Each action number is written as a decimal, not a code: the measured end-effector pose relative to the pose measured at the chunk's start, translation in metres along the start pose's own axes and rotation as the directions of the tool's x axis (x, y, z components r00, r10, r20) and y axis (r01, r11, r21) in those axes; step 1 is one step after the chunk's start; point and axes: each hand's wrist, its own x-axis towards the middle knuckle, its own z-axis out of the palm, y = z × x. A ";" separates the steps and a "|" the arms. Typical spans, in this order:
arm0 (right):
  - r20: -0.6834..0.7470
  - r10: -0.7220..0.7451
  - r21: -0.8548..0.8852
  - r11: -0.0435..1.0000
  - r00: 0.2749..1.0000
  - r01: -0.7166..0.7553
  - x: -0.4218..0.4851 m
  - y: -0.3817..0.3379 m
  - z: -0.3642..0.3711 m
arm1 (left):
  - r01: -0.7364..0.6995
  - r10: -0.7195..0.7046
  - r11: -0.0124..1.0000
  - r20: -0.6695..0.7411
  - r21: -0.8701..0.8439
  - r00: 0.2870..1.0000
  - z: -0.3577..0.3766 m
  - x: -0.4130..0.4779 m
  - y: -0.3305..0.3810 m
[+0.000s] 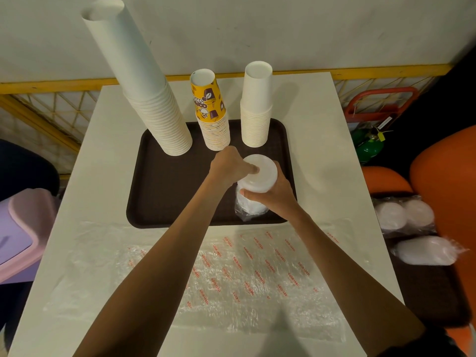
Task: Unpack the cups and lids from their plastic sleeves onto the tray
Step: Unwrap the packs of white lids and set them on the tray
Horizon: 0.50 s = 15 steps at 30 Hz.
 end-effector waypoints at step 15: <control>-0.005 0.011 0.054 0.998 1.000 -0.011 -0.004 -0.001 0.001 | 0.050 -0.049 0.993 0.006 -0.107 0.999 0.004 0.001 -0.005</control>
